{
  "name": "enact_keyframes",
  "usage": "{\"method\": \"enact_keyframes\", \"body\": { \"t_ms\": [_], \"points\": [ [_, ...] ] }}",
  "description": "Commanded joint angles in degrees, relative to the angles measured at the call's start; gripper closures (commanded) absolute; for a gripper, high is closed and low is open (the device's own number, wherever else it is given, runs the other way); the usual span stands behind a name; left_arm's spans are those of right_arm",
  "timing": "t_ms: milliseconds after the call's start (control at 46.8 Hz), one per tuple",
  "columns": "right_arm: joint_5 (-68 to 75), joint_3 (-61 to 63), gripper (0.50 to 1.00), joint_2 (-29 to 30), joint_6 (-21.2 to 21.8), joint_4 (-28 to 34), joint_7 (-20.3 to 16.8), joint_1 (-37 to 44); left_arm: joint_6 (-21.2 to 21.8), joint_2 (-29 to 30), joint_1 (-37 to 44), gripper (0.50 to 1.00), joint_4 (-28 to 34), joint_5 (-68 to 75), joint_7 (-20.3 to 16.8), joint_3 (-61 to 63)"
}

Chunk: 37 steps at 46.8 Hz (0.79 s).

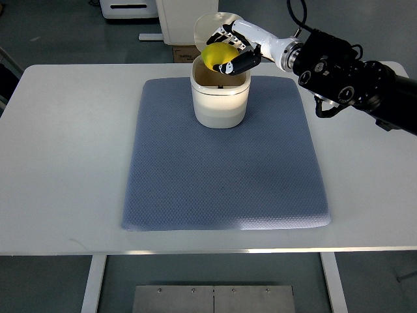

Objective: Put lemon in trash with right hand
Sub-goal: 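Lower the lemon into the white bin and open the right hand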

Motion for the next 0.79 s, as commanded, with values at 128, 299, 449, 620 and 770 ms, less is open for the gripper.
{"method": "enact_keyframes", "body": {
  "t_ms": [128, 299, 449, 620, 770],
  "points": [
    [-0.1, 0.24, 1.0, 1.03, 0.0, -2.82, -1.84, -2.76, 0.0, 0.0, -0.04, 0.5, 0.0, 0.0, 0.02, 0.0],
    [-0.01, 0.33, 0.94, 1.03, -0.09, -3.0, -4.04, -3.46, 0.0, 0.0, -0.04, 0.5, 0.0, 0.0, 0.02, 0.0],
    [-0.1, 0.42, 0.735, 1.03, -0.26, -2.91, -3.96, -3.29, 0.0, 0.0, -0.04, 0.5, 0.0, 0.0, 0.02, 0.0],
    [-0.18, 0.51, 0.701, 1.03, -0.35, -2.74, -3.78, -2.76, 0.0, 0.0, -0.04, 0.5, 0.0, 0.0, 0.02, 0.0],
    [-0.18, 0.51, 0.647, 1.03, -0.35, -2.39, -3.78, -2.41, 0.0, 0.0, 0.05, 0.5, 0.0, 0.0, 0.02, 0.0]
  ]
}}
